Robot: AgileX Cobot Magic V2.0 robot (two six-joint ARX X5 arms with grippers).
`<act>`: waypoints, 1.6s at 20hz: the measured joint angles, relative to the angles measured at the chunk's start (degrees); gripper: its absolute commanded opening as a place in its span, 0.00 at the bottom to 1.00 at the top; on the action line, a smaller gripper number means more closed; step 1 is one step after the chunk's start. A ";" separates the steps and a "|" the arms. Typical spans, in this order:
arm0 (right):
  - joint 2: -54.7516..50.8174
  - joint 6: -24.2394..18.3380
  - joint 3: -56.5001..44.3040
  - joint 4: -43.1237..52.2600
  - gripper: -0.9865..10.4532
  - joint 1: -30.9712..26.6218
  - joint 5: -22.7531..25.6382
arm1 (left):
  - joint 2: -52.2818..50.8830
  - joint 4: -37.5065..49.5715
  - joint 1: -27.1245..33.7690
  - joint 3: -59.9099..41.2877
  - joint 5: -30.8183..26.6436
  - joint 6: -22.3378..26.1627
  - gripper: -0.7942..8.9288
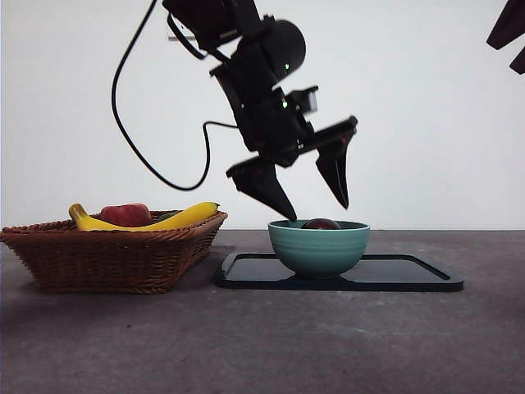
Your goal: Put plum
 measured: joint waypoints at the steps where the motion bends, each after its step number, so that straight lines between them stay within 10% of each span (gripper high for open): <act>1: 0.00 0.00 0.00 0.00 0.24 0.00 0.00 | 0.50 0.02 -0.11 0.00 -0.15 0.07 0.50; 32: 0.02 0.00 0.00 0.00 0.24 0.00 0.00 | 1.97 -2.23 -2.34 0.00 -2.34 6.23 0.36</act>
